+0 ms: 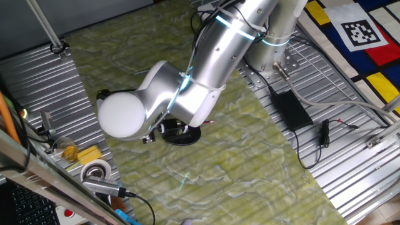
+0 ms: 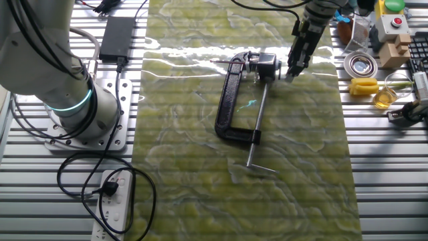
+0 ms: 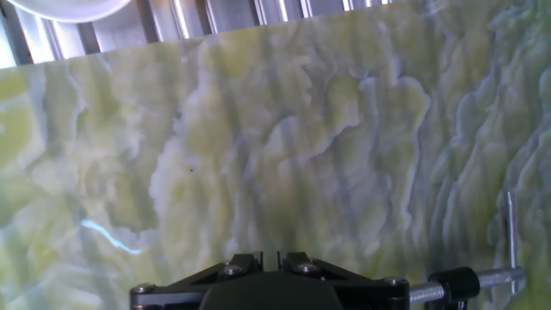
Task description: Sharpen the pencil with a pencil sharpener
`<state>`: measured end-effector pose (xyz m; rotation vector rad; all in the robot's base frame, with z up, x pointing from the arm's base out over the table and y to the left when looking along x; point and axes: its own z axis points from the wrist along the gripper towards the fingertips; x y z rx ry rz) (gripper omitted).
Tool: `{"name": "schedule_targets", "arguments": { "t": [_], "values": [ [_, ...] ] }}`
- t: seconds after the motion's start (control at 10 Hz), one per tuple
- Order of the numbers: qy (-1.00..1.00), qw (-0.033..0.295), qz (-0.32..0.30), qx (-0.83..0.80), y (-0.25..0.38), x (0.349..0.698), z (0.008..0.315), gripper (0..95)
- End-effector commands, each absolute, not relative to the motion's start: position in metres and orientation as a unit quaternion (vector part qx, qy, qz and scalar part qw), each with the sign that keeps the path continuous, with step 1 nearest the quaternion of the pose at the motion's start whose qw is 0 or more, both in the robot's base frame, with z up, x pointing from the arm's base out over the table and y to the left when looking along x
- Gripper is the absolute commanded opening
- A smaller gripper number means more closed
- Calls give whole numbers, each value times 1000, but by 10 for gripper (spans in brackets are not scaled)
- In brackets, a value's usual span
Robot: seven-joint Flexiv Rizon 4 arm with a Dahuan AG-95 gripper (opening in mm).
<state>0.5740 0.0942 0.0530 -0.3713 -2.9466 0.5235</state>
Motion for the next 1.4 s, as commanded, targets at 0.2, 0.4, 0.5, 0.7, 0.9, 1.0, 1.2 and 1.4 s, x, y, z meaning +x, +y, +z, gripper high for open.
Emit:
{"name": "schedule_targets", "arguments": {
  "t": [0.2, 0.4, 0.5, 0.7, 0.9, 1.0, 1.2, 1.4],
  "values": [
    [-975, 61, 173, -123, 96, 574, 53, 0],
    [-974, 61, 177, -126, 102, 573, 51, 0],
    [-974, 61, 178, -126, 106, 573, 49, 0],
    [-974, 63, 177, -125, 111, 573, 50, 0],
    [-975, 64, 178, -120, 114, 573, 51, 0],
    [-976, 65, 176, -114, 117, 573, 53, 0],
    [-977, 63, 174, -105, 122, 571, 54, 0],
    [-979, 59, 171, -96, 129, 570, 54, 0]
  ]
}}
